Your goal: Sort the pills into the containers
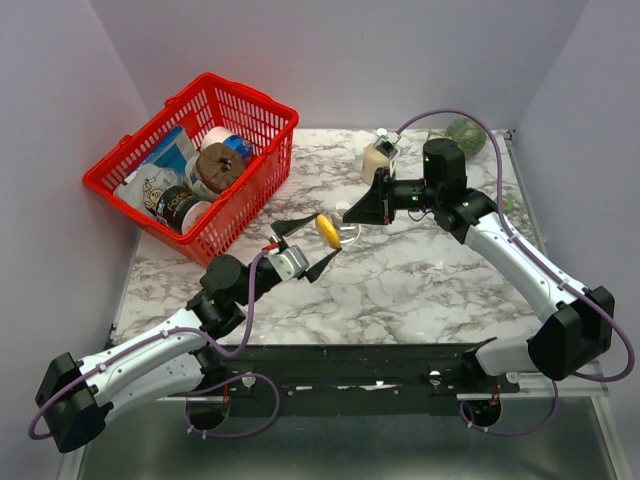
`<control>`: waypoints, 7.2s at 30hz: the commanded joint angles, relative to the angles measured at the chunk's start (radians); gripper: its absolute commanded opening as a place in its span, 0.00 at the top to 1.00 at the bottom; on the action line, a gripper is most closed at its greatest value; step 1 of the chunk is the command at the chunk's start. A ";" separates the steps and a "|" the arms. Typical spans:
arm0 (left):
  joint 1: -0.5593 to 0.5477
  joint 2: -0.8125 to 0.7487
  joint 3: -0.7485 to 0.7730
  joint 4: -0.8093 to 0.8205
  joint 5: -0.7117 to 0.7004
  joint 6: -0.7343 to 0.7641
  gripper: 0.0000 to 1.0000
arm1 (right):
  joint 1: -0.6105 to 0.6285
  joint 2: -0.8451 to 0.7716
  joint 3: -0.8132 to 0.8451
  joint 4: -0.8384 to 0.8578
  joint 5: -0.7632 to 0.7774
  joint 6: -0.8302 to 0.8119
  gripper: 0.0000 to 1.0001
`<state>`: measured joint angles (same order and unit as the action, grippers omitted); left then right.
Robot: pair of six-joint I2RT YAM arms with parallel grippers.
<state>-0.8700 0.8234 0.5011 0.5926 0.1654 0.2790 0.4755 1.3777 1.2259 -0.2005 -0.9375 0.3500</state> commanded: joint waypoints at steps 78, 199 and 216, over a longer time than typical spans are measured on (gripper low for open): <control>0.106 0.933 0.137 0.354 0.349 -1.253 0.67 | 0.080 -0.002 -0.388 -0.031 0.701 -0.908 0.91; 0.315 -0.061 0.178 -0.801 -0.317 -0.284 0.01 | 0.107 0.710 0.739 -0.662 0.736 -0.882 0.00; 0.322 -0.066 0.183 -0.801 -0.293 -0.285 0.01 | 0.107 0.816 0.787 -0.677 0.778 -0.855 0.05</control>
<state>-0.5594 0.7723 0.6857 -0.2115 -0.1230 -0.0212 0.5770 2.1643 1.9831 -0.8577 -0.1925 -0.5213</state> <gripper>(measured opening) 0.988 0.953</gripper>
